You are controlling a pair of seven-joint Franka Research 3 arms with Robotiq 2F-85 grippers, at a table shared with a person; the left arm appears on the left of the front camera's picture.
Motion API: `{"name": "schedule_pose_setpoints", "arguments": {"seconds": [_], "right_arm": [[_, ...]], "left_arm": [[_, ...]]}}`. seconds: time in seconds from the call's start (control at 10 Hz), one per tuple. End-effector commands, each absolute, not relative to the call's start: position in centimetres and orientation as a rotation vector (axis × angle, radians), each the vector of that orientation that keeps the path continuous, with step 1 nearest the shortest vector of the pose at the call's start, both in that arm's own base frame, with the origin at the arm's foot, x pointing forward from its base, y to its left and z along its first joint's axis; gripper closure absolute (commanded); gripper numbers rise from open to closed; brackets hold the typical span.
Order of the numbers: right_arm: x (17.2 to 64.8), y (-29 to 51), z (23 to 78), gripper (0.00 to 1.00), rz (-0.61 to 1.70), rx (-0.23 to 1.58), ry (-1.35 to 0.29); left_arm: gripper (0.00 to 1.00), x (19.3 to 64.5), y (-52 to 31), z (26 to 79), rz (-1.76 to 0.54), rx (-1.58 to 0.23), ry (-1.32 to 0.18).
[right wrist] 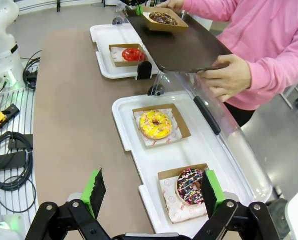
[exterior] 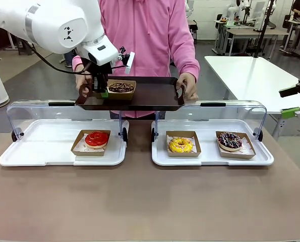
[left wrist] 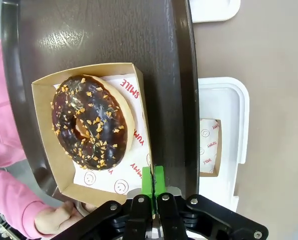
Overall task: Provide the desired donut to the person.
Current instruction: Place the picked Paper togo box onto the Handle tray extended by the person.
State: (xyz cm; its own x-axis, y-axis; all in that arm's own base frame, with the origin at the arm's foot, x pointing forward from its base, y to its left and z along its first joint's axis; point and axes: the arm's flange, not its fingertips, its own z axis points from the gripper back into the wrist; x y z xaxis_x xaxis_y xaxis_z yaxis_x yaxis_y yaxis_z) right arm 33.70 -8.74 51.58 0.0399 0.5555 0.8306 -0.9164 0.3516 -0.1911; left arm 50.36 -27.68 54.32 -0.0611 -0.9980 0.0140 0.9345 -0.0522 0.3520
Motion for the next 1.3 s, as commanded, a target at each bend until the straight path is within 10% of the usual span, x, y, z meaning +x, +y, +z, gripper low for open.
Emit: {"name": "schedule_pose_setpoints", "arguments": {"seconds": [0.0, 0.5, 0.6, 0.9, 1.0, 1.2], "right_arm": [[33.9, -8.8, 51.5, 0.0, 1.194, 0.461, -1.011], [33.9, -8.8, 51.5, 0.0, 1.194, 0.461, -1.011], [33.9, -8.8, 51.5, 0.0, 1.194, 0.461, -1.011], [33.9, -8.8, 51.5, 0.0, 1.194, 0.461, -1.011], [33.9, -8.8, 51.5, 0.0, 1.194, 0.461, -1.011], [33.9, -8.8, 51.5, 0.0, 1.194, 0.461, -1.011]], "left_arm": [[0.99, 51.6, -27.8, 53.8, -1.622, 0.253, -0.309], [0.99, 53.7, -28.0, 53.2, -1.618, 0.264, -0.314], [0.41, 53.8, -27.9, 53.2, -1.613, 0.255, -0.329], [0.4, 54.0, -27.2, 53.6, -1.605, 0.229, -0.312], [0.0, 54.0, -27.0, 53.8, -1.603, 0.22, -0.302], [0.0, 54.2, -26.9, 53.9, -1.605, 0.195, -0.285]]}}
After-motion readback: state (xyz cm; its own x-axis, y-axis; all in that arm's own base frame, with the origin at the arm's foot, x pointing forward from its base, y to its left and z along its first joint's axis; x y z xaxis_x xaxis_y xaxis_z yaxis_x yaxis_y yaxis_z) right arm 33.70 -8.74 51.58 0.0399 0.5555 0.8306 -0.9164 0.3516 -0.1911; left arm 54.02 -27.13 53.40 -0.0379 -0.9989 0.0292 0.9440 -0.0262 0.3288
